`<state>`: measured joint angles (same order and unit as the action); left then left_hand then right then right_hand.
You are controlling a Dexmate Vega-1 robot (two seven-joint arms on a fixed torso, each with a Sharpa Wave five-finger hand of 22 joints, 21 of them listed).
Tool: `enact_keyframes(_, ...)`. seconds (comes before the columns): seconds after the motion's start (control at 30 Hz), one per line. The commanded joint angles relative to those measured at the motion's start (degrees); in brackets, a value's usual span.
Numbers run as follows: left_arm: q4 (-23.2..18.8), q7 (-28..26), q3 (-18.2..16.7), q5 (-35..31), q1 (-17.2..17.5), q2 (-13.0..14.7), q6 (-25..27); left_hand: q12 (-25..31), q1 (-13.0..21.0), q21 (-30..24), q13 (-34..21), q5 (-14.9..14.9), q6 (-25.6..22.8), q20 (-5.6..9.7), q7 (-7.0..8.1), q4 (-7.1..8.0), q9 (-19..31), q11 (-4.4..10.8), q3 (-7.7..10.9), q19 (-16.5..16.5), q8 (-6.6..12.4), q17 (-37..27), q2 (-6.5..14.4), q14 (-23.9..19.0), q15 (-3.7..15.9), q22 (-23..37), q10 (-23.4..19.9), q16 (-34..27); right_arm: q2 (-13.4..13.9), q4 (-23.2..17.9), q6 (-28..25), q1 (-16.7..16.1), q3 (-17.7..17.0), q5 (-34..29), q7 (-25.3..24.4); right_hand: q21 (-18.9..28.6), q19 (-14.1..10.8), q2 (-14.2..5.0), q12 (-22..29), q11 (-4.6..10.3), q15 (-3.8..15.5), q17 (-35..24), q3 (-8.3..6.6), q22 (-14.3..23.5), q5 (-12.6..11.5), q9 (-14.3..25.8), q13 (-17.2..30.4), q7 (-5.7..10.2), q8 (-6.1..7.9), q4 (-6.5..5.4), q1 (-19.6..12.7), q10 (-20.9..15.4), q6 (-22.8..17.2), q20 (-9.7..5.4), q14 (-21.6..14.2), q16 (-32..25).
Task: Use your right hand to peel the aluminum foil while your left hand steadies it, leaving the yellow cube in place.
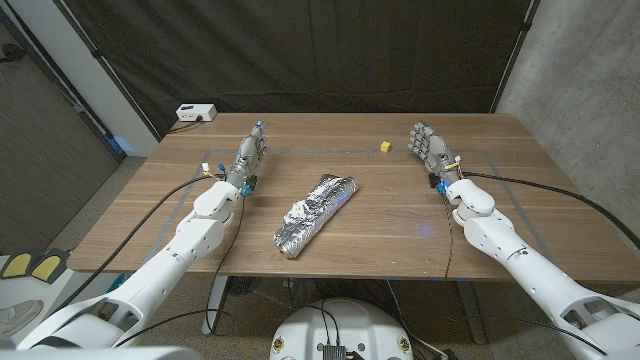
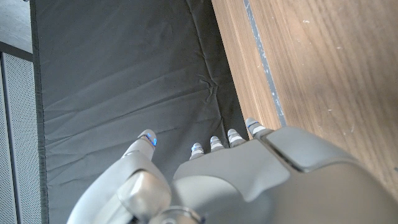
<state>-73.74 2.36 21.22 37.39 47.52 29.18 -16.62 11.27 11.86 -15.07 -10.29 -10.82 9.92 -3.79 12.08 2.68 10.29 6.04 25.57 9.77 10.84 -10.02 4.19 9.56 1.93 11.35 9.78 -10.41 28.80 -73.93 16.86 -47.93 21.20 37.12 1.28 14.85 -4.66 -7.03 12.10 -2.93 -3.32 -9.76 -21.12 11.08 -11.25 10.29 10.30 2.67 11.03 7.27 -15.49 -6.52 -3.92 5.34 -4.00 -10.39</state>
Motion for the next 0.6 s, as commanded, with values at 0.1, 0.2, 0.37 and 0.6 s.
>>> enact_keyframes(0.1,1.0,1.0,0.1,0.0,-0.8,-0.1,-0.3,0.1,0.2,-0.3,-0.1,-0.4,7.8,-0.46,0.56,0.09,0.2,0.23,0.33,3.7,0.15,-0.3,0.1,6.2,0.26,0.2,3.5,-0.4,-0.3,-0.2,0.3,0.1,0.1,-0.9,-1.4,0.2,0.1,-0.02,0.5,-0.16,-0.30,-0.2,-0.45,0.2,-0.3,0.1,0.3,0.00,0.26,0.01,-0.6,-0.9,-0.7,0.20,-0.8,-0.3)
enact_keyframes(0.2,0.9,1.3,0.1,0.3,-0.7,0.1,0.0,0.1,0.2,-0.4,-0.1,-0.4,7.8,-0.74,0.55,0.16,0.2,0.28,0.28,3.6,0.14,-0.3,0.1,6.0,-0.03,0.3,3.6,-0.5,-0.3,-0.3,0.3,0.1,0.0,-0.9,-1.5,0.2,0.0,-0.03,0.5,-0.24,-0.28,-0.2,-0.46,0.2,-0.3,0.1,0.3,0.01,0.26,0.03,-0.6,-1.0,-0.8,0.18,-0.9,-0.3)
enact_keyframes(0.37,0.7,1.3,0.1,0.2,-0.4,0.3,0.0,0.1,0.1,-0.6,-0.2,-0.4,7.7,-1.17,0.53,0.27,0.2,-0.06,0.20,3.1,0.19,-0.4,0.1,5.6,-0.45,0.3,3.6,-0.6,-0.3,-0.4,0.2,0.0,0.1,-0.8,-1.6,0.2,0.0,-0.05,0.5,-0.38,-0.27,-0.2,-0.48,0.2,-0.3,0.1,0.3,-0.02,0.24,0.06,-0.7,-1.1,-0.9,0.15,-0.9,-0.3)
enact_keyframes(0.6,-0.2,0.8,0.0,-0.3,-0.2,0.7,-0.2,0.1,0.0,-0.8,-0.2,-0.4,7.6,-1.29,0.53,0.33,0.3,-0.22,0.15,2.7,0.24,-0.4,0.1,5.3,-0.40,0.3,3.5,-0.7,-0.4,-0.4,0.3,-0.1,0.1,-0.8,-1.4,0.2,0.0,-0.06,0.5,-0.52,-0.33,-0.2,-0.48,0.3,-0.3,0.1,0.3,-0.08,0.20,0.08,-0.7,-1.1,-1.0,0.15,-1.0,-0.3)
